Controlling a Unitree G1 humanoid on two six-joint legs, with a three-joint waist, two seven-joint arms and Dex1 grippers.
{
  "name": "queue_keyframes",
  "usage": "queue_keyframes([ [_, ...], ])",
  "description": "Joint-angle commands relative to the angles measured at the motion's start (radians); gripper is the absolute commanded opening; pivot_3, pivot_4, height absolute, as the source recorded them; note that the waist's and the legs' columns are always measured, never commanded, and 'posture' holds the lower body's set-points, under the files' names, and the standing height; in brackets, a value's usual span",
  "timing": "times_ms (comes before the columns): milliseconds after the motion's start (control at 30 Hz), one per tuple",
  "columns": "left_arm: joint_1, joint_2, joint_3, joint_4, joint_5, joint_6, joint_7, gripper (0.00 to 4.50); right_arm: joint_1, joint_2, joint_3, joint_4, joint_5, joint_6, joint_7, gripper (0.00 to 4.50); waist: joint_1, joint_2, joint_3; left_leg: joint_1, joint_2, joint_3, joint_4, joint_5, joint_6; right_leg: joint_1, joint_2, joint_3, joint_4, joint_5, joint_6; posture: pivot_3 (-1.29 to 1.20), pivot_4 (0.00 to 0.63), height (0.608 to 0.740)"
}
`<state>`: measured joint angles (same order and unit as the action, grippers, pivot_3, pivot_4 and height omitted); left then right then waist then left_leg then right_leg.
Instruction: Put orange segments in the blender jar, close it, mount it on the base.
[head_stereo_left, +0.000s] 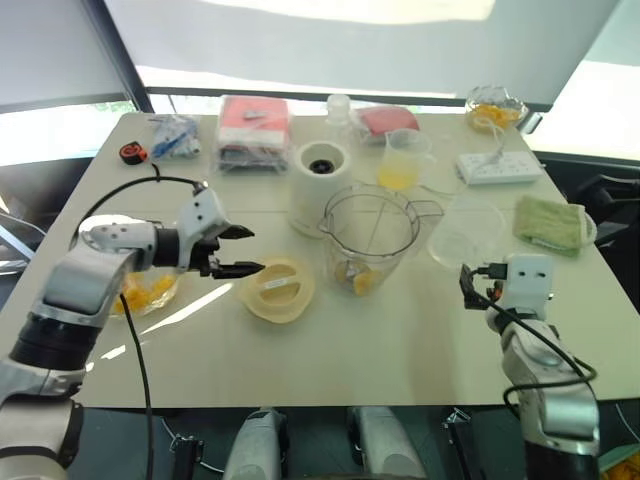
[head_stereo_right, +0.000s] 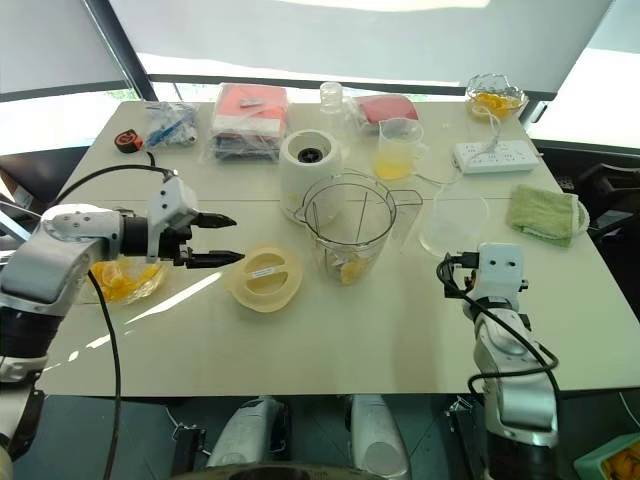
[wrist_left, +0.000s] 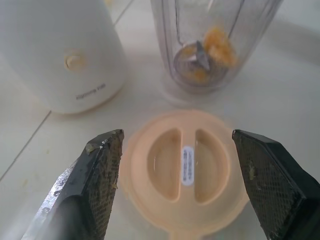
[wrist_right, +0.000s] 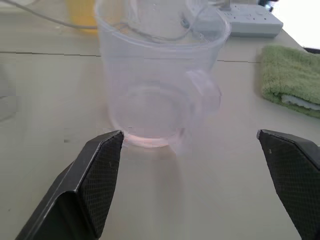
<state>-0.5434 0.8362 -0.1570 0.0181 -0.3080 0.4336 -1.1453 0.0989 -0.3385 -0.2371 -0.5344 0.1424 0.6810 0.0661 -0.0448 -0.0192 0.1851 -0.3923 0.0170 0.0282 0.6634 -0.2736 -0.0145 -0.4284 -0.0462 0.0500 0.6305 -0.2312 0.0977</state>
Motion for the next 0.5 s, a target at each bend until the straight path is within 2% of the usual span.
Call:
queue_keyframes([
  [33, -0.048, -0.023, -0.039, 0.055, 0.049, -0.081, -0.051, 3.6, 0.09, -0.076, -0.005, -0.191, 0.042, 0.053, 0.108, 4.45, 0.004, -0.001, 0.0, 0.0, 0.0, 0.0, 0.0, 0.0, 0.0, 0.0, 0.0, 0.0, 0.0, 0.0, 0.0, 0.0, 0.15, 0.74],
  [200, -0.11, -0.094, -0.114, 0.164, 0.144, -0.136, -0.062, 3.6, 0.233, -0.168, -0.114, -0.349, 0.176, 0.125, 0.281, 4.45, 0.024, -0.002, -0.001, -0.001, 0.0, 0.0, 0.002, 0.0, 0.0, 0.001, 0.0, 0.0, -0.001, 0.0, -0.001, 0.0, 0.15, 0.74],
  [400, -0.124, -0.148, -0.196, 0.199, 0.243, -0.146, -0.06, 3.6, 0.446, -0.233, -0.223, -0.434, 0.383, 0.15, 0.511, 4.45, 0.031, -0.003, -0.002, -0.001, 0.0, 0.0, 0.002, 0.0, 0.0, 0.001, 0.0, -0.001, -0.001, -0.001, 0.0, 0.0, 0.15, 0.74],
  [500, -0.17, -0.193, -0.26, 0.249, 0.307, -0.096, -0.061, 3.6, 0.482, -0.26, -0.304, -0.438, 0.487, 0.174, 0.568, 4.45, 0.031, -0.005, -0.002, -0.001, 0.0, 0.0, 0.003, 0.0, 0.0, 0.002, 0.0, -0.001, -0.001, -0.001, -0.001, 0.0, 0.15, 0.74],
])
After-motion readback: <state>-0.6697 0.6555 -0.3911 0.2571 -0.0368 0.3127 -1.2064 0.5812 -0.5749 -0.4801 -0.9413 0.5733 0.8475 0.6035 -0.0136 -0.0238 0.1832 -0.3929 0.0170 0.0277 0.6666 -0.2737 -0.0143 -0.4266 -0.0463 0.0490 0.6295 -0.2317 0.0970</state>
